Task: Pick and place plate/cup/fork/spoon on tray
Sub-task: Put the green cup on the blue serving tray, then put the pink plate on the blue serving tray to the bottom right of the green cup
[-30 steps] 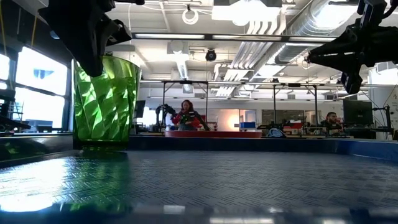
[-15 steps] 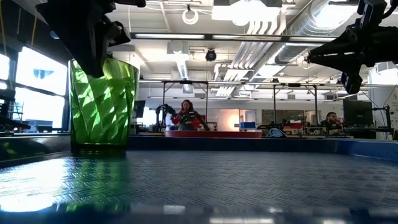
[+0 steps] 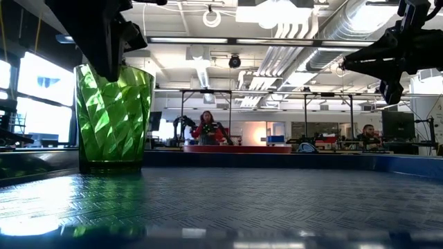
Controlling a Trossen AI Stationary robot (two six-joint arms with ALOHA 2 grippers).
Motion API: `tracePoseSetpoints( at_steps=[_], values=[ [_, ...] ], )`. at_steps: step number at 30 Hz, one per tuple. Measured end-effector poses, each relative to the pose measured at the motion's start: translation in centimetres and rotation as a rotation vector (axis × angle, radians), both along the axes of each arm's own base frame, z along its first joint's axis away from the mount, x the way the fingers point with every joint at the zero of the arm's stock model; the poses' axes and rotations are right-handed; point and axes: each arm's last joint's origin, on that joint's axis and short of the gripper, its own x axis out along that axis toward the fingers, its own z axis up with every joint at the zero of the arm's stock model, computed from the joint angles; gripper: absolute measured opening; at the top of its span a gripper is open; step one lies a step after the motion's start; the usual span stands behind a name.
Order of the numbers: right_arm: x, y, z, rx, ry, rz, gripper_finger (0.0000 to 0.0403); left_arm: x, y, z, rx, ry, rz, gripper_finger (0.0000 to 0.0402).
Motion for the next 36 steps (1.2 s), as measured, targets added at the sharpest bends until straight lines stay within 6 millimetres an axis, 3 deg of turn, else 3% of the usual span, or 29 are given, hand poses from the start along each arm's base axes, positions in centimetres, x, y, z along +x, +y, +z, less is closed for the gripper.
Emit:
tracePoseSetpoints(
  at_steps=[23, 36],
  values=[
    [0.0, 0.0, 0.5, 0.051, -0.066, 0.013, 0.0067, 1.5, 2.2, 4.5, -0.013, -0.040, 0.076, 0.0066],
    [-0.2, 0.0, 2.3, 0.051, -0.243, 0.016, 0.0067, 3.3, 5.7, 8.0, 0.024, -0.160, 0.046, 0.0065]
  ],
)
